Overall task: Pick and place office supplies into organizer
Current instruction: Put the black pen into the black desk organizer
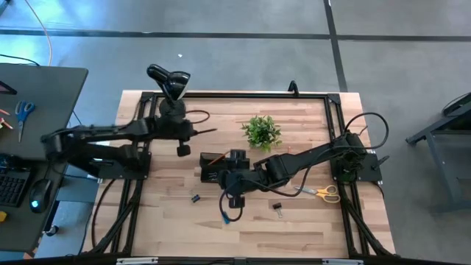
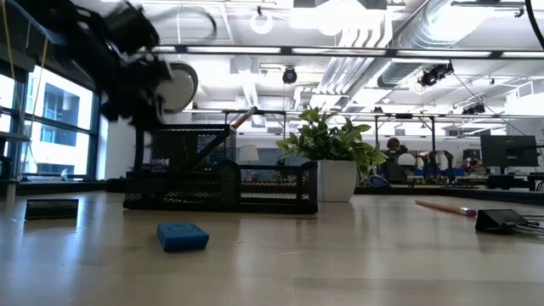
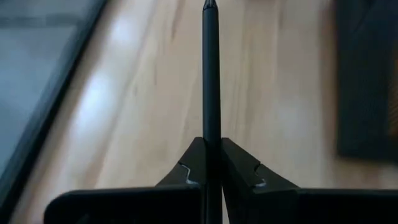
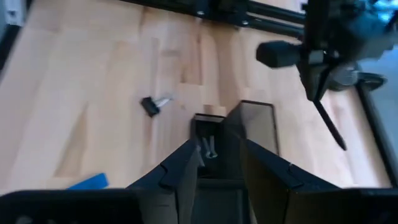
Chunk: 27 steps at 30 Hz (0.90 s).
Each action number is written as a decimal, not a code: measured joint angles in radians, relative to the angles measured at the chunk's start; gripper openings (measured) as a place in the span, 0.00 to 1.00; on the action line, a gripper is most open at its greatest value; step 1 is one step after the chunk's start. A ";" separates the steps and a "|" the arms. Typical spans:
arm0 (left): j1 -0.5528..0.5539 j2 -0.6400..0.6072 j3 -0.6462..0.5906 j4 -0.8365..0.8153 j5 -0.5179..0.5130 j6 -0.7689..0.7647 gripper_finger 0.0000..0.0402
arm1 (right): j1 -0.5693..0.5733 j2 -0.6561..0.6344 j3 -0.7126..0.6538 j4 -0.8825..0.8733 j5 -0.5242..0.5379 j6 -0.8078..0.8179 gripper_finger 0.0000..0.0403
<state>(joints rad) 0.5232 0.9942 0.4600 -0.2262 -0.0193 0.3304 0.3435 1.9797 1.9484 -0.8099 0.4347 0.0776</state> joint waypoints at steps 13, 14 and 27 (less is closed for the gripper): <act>-0.181 -0.323 0.004 0.066 0.027 -0.150 0.01 | -0.061 0.000 0.000 0.173 0.104 -0.422 0.29; -0.190 -0.327 0.004 0.066 0.027 -0.158 0.01 | -0.062 0.000 0.000 0.193 0.085 -0.502 0.29; -0.210 -0.322 0.105 -0.069 0.093 -0.313 0.02 | -0.071 0.135 -0.001 0.389 0.349 -1.177 0.34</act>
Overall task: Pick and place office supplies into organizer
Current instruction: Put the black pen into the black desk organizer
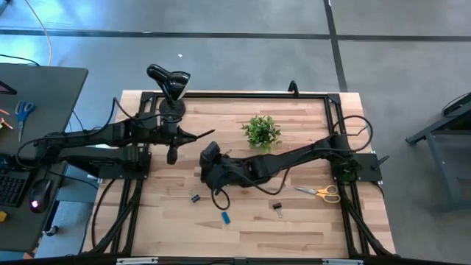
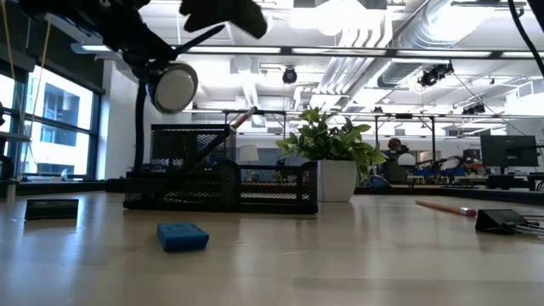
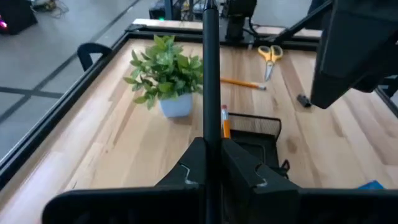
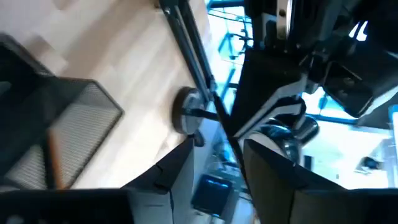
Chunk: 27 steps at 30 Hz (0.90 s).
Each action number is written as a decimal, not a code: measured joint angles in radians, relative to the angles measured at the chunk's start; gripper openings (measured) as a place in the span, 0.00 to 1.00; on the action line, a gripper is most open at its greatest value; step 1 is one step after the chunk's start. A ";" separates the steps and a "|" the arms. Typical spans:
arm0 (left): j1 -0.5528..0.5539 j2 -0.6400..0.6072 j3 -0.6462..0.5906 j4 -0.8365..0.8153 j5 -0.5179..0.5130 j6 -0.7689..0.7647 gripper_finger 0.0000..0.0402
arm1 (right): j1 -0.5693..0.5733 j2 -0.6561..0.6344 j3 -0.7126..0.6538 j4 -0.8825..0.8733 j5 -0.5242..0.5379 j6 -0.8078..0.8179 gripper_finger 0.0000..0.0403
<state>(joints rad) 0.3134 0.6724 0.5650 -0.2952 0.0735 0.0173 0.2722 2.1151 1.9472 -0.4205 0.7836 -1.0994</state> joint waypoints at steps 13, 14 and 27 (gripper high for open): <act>0.000 0.000 0.006 0.004 0.092 -0.030 0.03 | -0.068 0.015 0.000 0.122 0.024 -0.130 0.45; 0.000 0.000 0.006 0.007 0.097 -0.030 0.03 | -0.079 0.015 0.000 0.117 0.017 -0.113 0.45; 0.000 -0.001 0.006 -0.001 0.082 -0.022 0.04 | -0.110 0.015 0.000 0.104 -0.108 -0.025 0.25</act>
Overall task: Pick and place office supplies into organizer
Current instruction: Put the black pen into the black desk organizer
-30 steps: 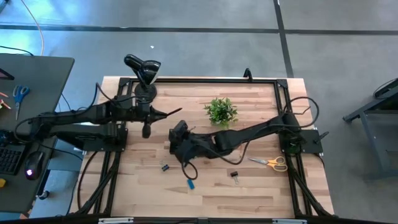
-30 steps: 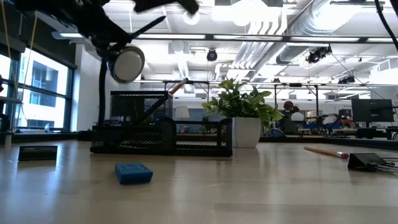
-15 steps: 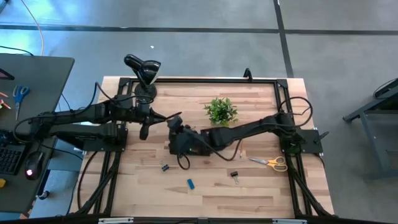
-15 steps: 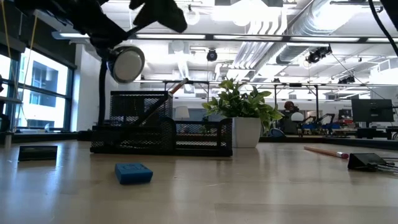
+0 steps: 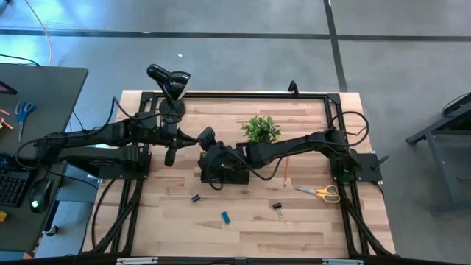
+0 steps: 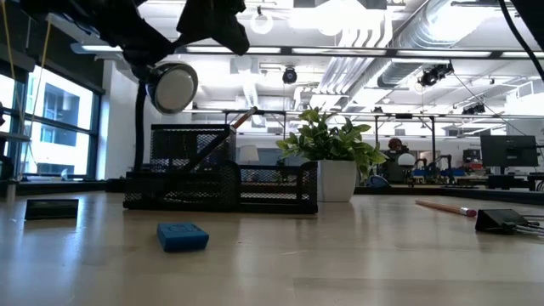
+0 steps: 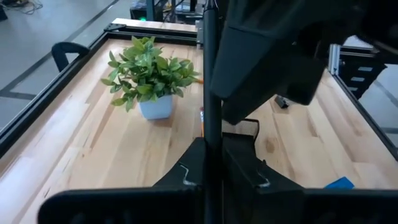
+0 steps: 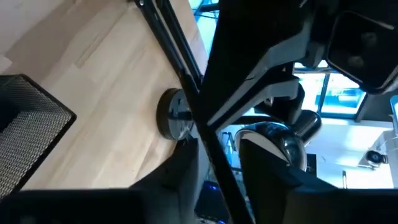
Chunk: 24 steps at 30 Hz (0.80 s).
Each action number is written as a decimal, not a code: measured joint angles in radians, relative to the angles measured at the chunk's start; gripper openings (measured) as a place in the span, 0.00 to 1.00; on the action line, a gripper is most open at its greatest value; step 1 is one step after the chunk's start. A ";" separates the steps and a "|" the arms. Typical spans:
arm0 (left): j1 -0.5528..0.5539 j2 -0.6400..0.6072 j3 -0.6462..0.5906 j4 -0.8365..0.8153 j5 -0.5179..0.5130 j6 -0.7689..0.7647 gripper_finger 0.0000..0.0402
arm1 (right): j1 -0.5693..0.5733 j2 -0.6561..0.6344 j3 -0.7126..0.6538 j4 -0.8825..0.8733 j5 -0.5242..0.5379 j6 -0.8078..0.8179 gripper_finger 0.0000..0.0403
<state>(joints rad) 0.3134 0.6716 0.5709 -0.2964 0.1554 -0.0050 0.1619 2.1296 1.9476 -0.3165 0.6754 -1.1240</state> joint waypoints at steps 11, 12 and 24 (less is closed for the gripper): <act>0.000 0.000 0.000 0.001 -0.007 0.000 0.04 | 0.003 -0.002 0.002 -0.080 0.045 -0.002 0.03; 0.000 0.000 0.000 0.000 -0.006 0.000 0.04 | 0.002 -0.002 0.002 -0.094 0.044 -0.002 0.03; 0.000 0.000 0.000 -0.013 -0.010 0.008 0.04 | 0.043 -0.002 0.002 -0.040 0.026 -0.107 0.25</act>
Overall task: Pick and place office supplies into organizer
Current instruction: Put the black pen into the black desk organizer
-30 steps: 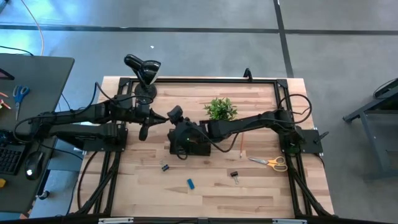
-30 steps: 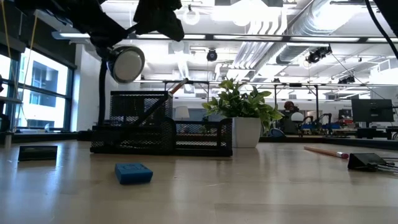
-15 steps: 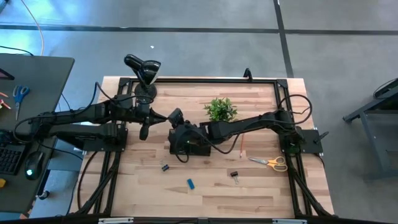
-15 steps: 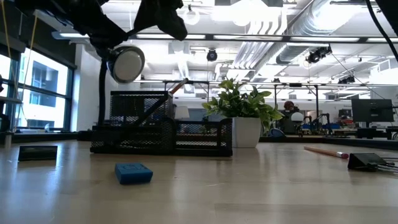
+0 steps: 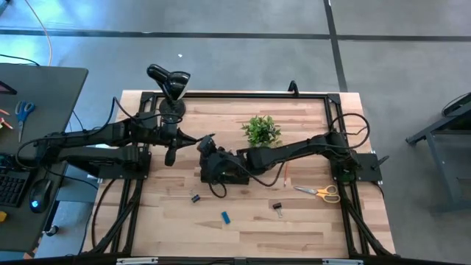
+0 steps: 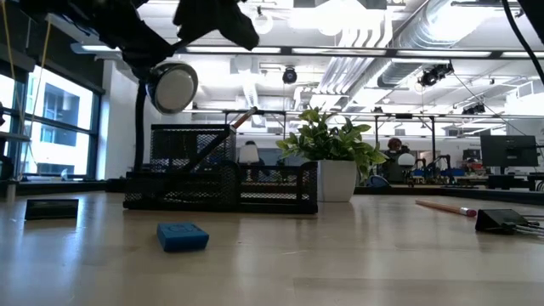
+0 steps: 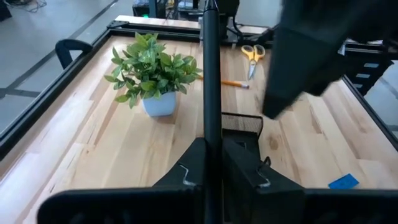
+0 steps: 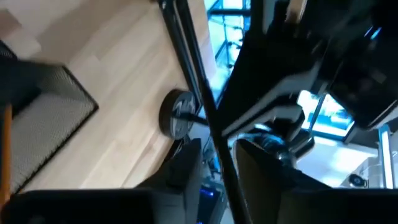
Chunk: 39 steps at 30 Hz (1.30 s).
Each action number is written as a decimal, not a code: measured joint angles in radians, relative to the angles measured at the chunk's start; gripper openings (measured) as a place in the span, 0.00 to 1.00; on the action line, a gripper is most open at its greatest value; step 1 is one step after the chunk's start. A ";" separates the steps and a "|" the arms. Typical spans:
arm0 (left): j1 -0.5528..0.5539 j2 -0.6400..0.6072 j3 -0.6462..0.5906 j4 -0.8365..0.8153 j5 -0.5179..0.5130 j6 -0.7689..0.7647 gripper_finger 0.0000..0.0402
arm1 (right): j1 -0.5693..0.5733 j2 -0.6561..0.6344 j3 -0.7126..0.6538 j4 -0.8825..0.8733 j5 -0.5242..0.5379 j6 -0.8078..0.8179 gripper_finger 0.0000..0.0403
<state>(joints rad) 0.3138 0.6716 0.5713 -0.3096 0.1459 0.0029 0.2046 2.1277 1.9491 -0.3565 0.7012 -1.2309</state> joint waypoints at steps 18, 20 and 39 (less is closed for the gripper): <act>0.000 0.000 0.000 -0.017 0.003 0.016 0.05 | -0.065 0.000 0.000 0.002 -0.005 0.096 0.24; 0.000 0.000 0.000 -0.017 0.004 0.016 0.05 | -0.061 0.000 0.000 -0.007 -0.006 0.106 0.20; 0.000 -0.035 0.000 0.000 -0.009 0.019 0.11 | -0.040 -0.003 -0.001 -0.244 0.025 0.601 0.04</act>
<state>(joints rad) 0.3141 0.6365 0.5709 -0.3101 0.1366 0.0217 0.1650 2.1250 1.9480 -0.6001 0.7263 -0.6302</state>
